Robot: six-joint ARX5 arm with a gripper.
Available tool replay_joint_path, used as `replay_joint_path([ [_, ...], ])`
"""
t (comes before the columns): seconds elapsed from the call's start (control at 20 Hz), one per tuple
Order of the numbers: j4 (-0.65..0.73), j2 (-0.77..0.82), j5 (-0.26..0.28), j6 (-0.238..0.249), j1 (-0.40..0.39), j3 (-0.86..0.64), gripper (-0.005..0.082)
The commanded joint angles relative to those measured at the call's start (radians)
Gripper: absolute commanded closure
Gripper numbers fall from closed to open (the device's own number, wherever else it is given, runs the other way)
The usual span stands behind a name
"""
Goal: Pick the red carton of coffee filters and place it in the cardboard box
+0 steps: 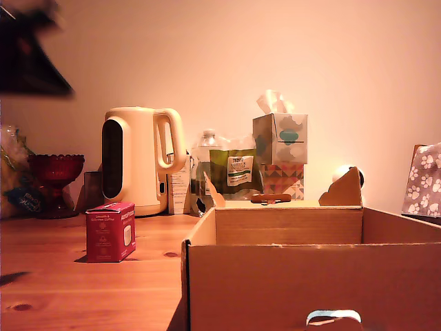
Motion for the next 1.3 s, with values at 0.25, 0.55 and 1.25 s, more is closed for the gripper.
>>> replay_joint_path([
  [0.25,0.100,0.167,-0.034,0.002,-0.035,-0.014,0.0431],
  [0.55,0.241,0.296,-0.053,0.008,-0.035,-0.014,0.0196],
  [1.25,0.635,0.813,-0.122,0.030,0.010,0.043,0.0198],
])
